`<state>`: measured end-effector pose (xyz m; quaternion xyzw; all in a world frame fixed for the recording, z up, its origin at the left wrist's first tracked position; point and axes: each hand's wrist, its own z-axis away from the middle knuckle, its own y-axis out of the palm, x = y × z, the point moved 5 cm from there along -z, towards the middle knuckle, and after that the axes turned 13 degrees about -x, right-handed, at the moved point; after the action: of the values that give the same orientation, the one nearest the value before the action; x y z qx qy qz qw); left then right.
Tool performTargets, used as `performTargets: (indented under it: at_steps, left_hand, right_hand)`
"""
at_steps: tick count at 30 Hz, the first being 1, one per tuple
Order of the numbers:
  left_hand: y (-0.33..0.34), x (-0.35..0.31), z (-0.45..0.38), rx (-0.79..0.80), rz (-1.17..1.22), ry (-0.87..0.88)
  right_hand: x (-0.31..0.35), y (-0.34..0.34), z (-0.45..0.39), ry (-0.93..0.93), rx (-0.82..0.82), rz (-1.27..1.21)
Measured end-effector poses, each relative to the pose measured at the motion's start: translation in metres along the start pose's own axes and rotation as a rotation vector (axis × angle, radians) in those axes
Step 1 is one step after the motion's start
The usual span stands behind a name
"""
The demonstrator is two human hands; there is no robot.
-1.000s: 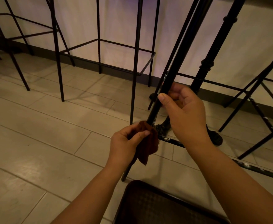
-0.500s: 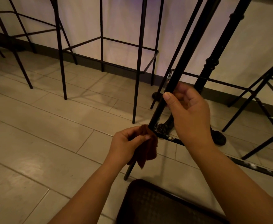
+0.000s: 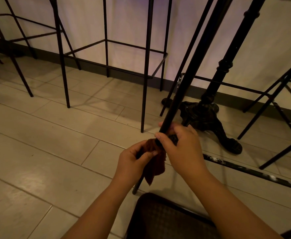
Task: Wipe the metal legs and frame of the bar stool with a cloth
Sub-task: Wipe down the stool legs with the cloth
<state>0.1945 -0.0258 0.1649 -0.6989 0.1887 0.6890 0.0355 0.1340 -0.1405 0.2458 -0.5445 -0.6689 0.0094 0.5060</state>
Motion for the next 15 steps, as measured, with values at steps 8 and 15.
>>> performTargets:
  at_steps: [8, 15]
  left_hand:
    - [-0.006, 0.010, 0.000, -0.001, -0.058, -0.004]
    - [-0.008, 0.012, 0.004, -0.017, -0.172, -0.017]
  right_hand:
    - [0.008, -0.002, -0.006, -0.033, 0.059, 0.218]
    - [0.012, 0.000, -0.003, -0.017, 0.095, 0.287]
